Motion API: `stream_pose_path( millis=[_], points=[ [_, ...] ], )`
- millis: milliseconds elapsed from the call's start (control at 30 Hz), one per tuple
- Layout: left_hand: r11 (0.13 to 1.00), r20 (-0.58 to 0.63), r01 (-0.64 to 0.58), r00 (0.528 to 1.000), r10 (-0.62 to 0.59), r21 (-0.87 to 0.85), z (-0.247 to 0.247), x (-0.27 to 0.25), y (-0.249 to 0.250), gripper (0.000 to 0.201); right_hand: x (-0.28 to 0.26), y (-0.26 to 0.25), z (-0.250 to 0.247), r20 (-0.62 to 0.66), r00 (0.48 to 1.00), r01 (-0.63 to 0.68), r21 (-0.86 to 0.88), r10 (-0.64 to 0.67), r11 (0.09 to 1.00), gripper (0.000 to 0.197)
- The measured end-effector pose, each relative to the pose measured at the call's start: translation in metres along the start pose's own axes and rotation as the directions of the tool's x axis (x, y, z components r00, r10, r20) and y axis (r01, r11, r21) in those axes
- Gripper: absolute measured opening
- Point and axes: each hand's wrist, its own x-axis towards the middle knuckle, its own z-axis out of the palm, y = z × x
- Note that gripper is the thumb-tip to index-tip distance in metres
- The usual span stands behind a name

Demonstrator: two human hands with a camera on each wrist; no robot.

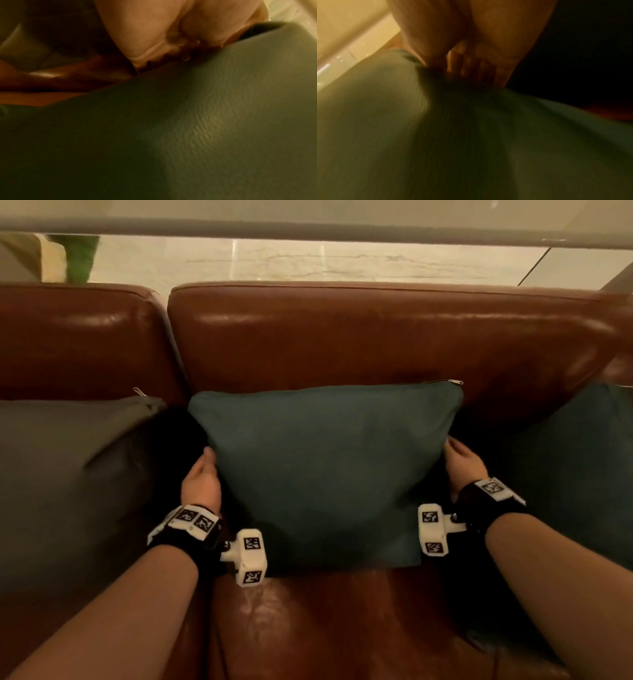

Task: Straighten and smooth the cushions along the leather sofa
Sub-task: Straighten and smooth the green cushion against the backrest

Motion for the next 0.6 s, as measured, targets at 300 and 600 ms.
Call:
stream_pose_path(
  millis=[300,600],
  points=[
    [0.998,-0.190,-0.042,0.980,0.049,0.041,0.002,0.004,0.004,0.037,-0.007,-0.007,0.008,-0.166,0.986,-0.014,0.068,0.025,0.998,0.033],
    [0.903,-0.041,0.265,0.963,-0.267,0.339,-0.028,0.009,-0.102,0.029,-0.030,0.074,0.017,-0.098,0.955,-0.285,-0.020,0.281,0.958,0.049]
  ],
)
